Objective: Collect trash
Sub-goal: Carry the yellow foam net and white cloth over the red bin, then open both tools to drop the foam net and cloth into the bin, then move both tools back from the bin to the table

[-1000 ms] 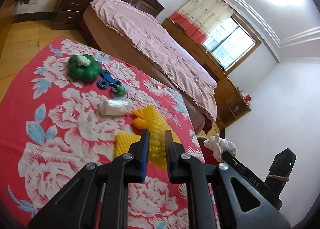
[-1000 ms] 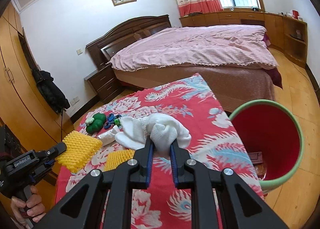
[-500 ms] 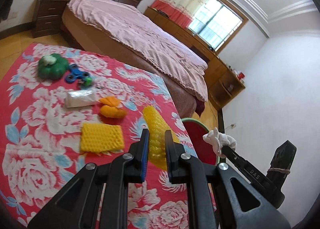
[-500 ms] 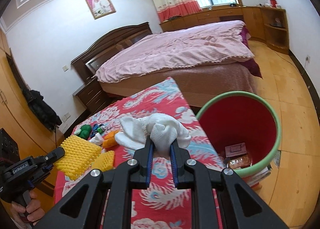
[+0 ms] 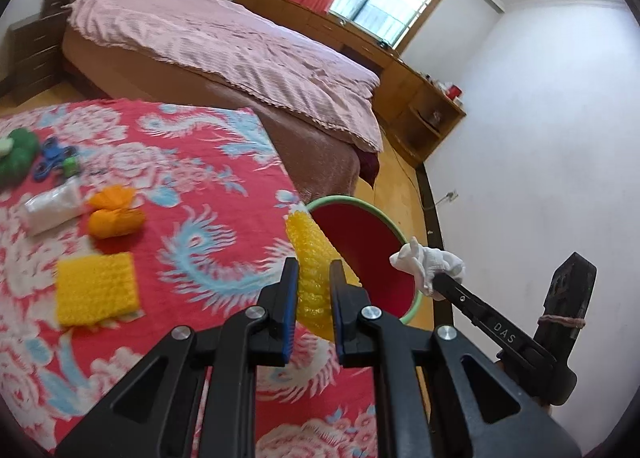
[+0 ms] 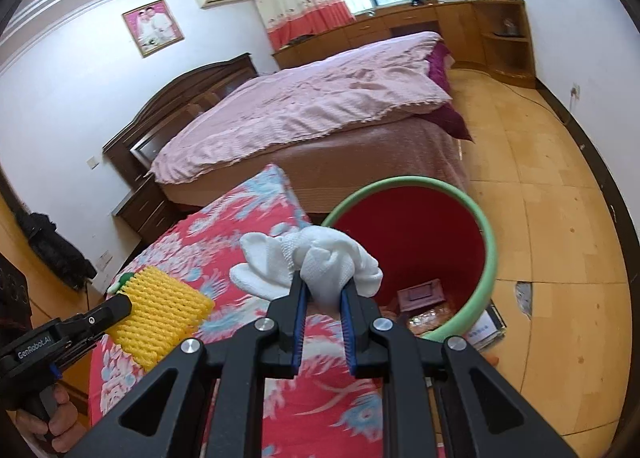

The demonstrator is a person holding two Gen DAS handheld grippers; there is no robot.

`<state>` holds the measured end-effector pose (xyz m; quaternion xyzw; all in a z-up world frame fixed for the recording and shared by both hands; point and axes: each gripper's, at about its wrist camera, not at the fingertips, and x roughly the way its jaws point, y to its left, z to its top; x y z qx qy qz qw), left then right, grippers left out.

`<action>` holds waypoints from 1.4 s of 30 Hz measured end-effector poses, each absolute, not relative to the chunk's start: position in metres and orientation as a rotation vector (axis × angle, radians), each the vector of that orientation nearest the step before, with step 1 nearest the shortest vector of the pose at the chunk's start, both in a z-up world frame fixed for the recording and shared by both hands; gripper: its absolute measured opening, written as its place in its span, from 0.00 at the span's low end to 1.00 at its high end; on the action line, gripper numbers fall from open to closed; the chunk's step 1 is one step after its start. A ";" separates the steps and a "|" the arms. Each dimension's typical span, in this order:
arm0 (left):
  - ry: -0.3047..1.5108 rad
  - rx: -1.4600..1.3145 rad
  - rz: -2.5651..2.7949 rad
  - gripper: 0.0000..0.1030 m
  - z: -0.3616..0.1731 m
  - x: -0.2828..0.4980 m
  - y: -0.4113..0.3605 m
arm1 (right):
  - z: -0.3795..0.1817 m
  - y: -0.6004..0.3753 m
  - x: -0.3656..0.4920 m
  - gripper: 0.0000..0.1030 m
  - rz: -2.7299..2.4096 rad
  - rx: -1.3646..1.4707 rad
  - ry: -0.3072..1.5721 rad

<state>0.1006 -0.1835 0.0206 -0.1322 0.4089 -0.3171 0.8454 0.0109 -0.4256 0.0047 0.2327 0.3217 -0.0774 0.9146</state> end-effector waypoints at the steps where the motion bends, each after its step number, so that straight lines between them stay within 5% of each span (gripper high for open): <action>1: 0.860 -0.270 -0.673 0.14 0.020 0.103 -0.190 | 0.003 -0.431 0.012 0.17 -0.168 0.486 0.664; 22: 0.957 -0.100 -0.739 0.14 -0.034 0.150 -0.318 | -0.056 -0.506 0.033 0.20 -0.278 0.570 0.725; 30: 0.962 -0.087 -0.714 0.38 -0.041 0.151 -0.325 | -0.065 -0.515 0.038 0.27 -0.268 0.591 0.724; 42: 0.945 -0.118 -0.644 0.38 -0.028 0.144 -0.285 | -0.059 -0.505 0.031 0.40 -0.250 0.590 0.703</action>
